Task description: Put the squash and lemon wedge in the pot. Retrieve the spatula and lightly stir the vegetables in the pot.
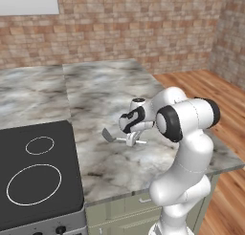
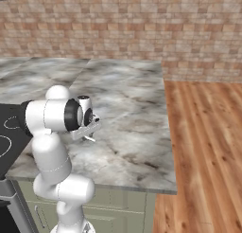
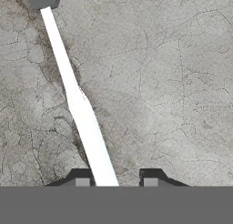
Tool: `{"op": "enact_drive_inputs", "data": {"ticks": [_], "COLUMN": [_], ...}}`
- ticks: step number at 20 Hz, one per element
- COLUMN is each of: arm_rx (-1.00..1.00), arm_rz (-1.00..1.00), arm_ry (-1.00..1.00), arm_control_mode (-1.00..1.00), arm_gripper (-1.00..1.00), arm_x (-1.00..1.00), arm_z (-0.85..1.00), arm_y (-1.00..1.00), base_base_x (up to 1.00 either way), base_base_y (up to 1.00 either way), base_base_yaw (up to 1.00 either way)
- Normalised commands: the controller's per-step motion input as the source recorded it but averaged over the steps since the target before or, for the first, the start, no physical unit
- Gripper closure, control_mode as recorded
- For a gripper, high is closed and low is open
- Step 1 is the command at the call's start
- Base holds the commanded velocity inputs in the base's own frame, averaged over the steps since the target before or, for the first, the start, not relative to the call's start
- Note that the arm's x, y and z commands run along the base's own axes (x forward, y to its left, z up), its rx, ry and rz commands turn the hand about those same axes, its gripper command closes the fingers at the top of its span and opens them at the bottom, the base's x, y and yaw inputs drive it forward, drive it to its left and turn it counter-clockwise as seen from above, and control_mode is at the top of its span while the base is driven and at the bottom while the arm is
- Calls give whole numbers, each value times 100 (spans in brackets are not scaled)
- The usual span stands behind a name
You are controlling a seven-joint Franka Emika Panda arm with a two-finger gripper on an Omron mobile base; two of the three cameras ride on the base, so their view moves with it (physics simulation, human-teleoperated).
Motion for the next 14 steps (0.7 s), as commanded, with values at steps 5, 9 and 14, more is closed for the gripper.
{"op": "enact_drive_inputs", "data": {"ticks": [5, 9, 14], "arm_rx": [0, 0, 0], "arm_rz": [0, 0, 0], "arm_ry": [0, 0, 0], "arm_control_mode": [-100, -100, -100], "arm_gripper": [100, 100, 100], "arm_x": [0, 0, -13], "arm_z": [0, 0, 3], "arm_y": [0, 0, 0], "base_base_x": [0, 0, 0], "base_base_y": [0, 0, 0], "base_base_yaw": [0, 0, 0]}}
